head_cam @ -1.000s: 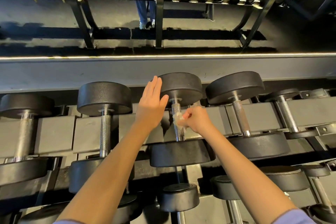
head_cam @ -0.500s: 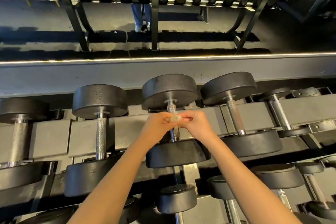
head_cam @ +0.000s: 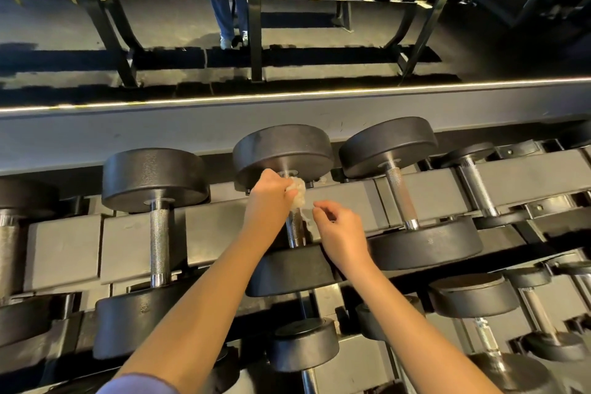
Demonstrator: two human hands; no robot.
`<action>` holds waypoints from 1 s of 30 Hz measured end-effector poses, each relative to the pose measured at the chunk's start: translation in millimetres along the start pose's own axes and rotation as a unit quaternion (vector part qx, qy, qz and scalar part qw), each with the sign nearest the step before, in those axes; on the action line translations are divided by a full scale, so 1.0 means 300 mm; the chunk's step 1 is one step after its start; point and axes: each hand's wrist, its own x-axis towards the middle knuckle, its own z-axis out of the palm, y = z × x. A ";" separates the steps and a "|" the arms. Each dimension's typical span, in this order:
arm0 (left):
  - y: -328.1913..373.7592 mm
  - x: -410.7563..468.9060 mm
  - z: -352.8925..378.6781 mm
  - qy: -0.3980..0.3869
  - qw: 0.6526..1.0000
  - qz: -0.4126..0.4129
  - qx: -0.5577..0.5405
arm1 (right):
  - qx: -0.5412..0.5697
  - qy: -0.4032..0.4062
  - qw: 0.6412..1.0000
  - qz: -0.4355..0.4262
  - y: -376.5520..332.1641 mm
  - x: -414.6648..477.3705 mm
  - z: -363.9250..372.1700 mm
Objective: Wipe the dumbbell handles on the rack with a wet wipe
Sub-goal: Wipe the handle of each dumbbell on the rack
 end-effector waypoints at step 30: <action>-0.060 -0.031 0.007 -0.032 0.999 0.001 0.012 | -0.003 0.033 0.999 -0.027 0.002 -0.029 0.010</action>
